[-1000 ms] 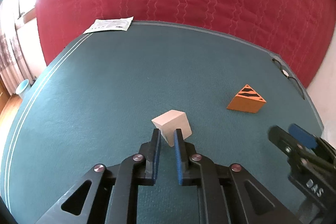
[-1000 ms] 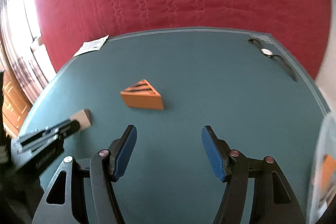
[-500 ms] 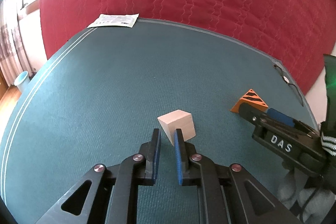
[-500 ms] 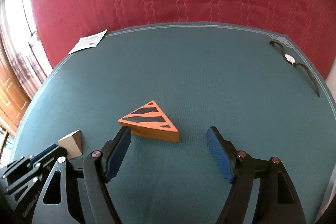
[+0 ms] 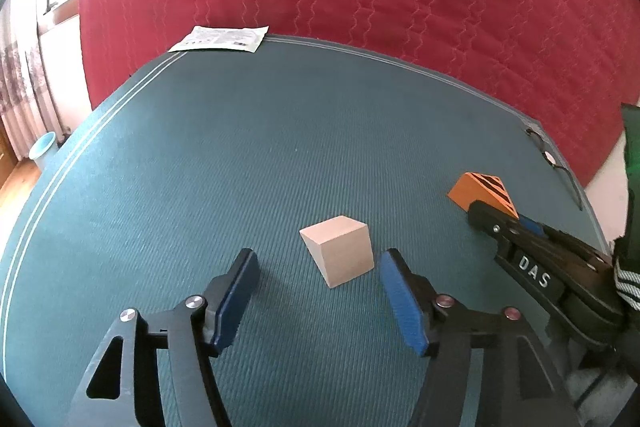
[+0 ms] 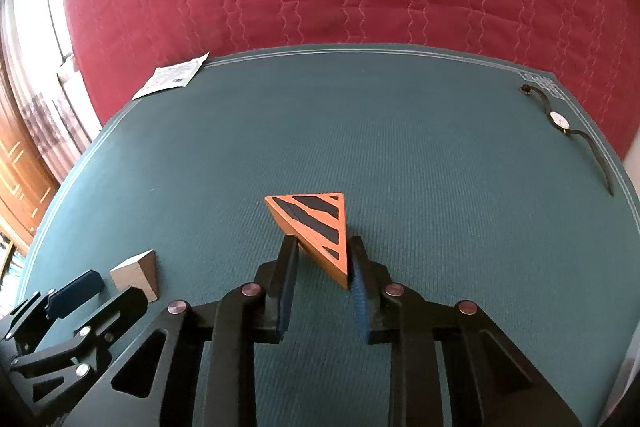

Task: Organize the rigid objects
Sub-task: 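Grasp the orange black-striped wedge with the right gripper while the left holds the tan cube, then carry the striped wedge into the bowl and open the right gripper while left holds the cube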

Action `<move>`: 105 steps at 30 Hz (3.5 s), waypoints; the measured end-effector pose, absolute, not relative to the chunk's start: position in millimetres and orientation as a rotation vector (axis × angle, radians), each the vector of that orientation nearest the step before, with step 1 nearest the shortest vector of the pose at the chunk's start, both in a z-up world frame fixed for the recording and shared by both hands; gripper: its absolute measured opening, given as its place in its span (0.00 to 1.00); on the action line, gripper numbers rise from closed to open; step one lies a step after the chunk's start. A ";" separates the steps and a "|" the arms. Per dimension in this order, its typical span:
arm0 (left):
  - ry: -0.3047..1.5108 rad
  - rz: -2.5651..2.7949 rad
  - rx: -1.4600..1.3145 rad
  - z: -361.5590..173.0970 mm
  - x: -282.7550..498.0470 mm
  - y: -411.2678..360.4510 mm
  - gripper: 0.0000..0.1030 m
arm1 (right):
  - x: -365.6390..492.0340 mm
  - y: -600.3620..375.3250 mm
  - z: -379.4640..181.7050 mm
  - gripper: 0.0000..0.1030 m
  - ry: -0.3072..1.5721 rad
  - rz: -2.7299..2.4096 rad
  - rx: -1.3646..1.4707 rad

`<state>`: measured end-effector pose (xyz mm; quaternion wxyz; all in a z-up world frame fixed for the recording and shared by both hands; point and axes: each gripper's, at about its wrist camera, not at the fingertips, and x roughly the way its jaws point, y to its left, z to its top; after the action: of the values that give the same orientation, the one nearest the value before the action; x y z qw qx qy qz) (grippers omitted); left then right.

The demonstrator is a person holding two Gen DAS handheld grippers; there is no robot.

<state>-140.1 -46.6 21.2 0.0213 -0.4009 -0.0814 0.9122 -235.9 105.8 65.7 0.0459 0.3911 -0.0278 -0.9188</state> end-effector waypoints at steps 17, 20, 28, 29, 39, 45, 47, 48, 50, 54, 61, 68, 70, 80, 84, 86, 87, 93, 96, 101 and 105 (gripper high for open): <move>-0.176 2.824 -1.247 25.7 -146.8 -35.3 0.38 | -230.0 107.9 71.2 0.65 -0.158 -2.787 1.165; -0.200 2.829 -1.244 27.9 -143.0 -38.0 0.38 | -237.8 102.0 71.8 0.65 -0.128 -2.802 1.169; -0.212 2.829 -1.245 27.3 -140.5 -38.7 0.38 | -263.2 98.0 67.7 0.51 -0.076 -2.836 1.222; -0.214 2.826 -1.250 26.4 -140.8 -39.4 0.38 | -262.4 96.7 67.6 0.47 -0.059 -2.842 1.220; -0.201 2.823 -1.233 26.4 -138.4 -39.5 0.38 | -237.6 104.3 64.8 0.40 -0.057 -2.837 1.208; -0.177 2.827 -1.204 29.2 -133.7 -34.5 0.38 | -199.6 112.7 64.4 0.40 -0.075 -2.845 1.202; -0.164 2.828 -1.191 30.6 -131.5 -32.0 0.38 | -188.5 114.3 65.0 0.40 -0.072 -2.850 1.194; -0.160 2.829 -1.186 31.2 -130.6 -30.3 0.38 | -180.1 115.4 65.7 0.40 -0.064 -2.856 1.187; -0.142 2.835 -1.172 32.4 -128.2 -27.4 0.38 | -167.9 117.9 66.6 0.39 -0.059 -2.859 1.179; -0.113 2.833 -1.144 35.1 -122.6 -20.8 0.38 | -144.0 127.0 69.2 0.39 -0.079 -2.865 1.174; -0.071 2.825 -1.116 38.3 -113.4 -10.8 0.38 | -111.1 147.7 77.4 0.38 -0.145 -2.899 1.168; -0.048 2.810 -1.102 39.5 -106.6 -1.6 0.38 | -87.7 159.7 81.5 0.35 -0.153 -2.919 1.168; -0.047 2.807 -1.101 39.5 -105.5 -0.5 0.38 | -79.6 161.1 81.3 0.35 -0.147 -2.916 1.166; -0.059 2.789 -1.103 41.4 -100.5 2.7 0.38 | -66.7 178.0 72.9 0.36 -0.269 -2.863 1.244; -0.073 2.793 -1.096 43.3 -97.7 2.6 0.38 | -75.7 174.5 75.7 0.42 -0.295 -2.852 1.221; -0.080 2.792 -1.095 43.7 -96.9 1.3 0.38 | -80.8 169.3 77.4 0.45 -0.294 -2.845 1.207; -0.083 2.793 -1.095 43.9 -96.8 1.1 0.38 | -84.6 165.2 79.0 0.47 -0.285 -2.837 1.195; -0.100 2.793 -1.092 45.3 -95.8 -0.9 0.38 | -98.0 148.3 78.4 0.50 -0.237 -2.823 1.189; -0.104 2.793 -1.096 45.0 -96.6 -1.6 0.38 | -99.0 144.7 77.7 0.53 -0.242 -2.814 1.189; -0.098 2.787 -1.095 46.0 -96.4 -0.7 0.38 | -106.1 139.8 72.0 0.53 -0.203 -2.834 1.225; -0.097 2.784 -1.095 45.8 -96.9 -1.4 0.38 | -111.2 141.2 61.4 0.41 -0.181 -2.855 1.279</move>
<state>-96.9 -1.4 45.8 0.0739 -0.3648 -0.0323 0.9276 -111.2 141.2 61.4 0.0038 0.4082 -0.0577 -0.9111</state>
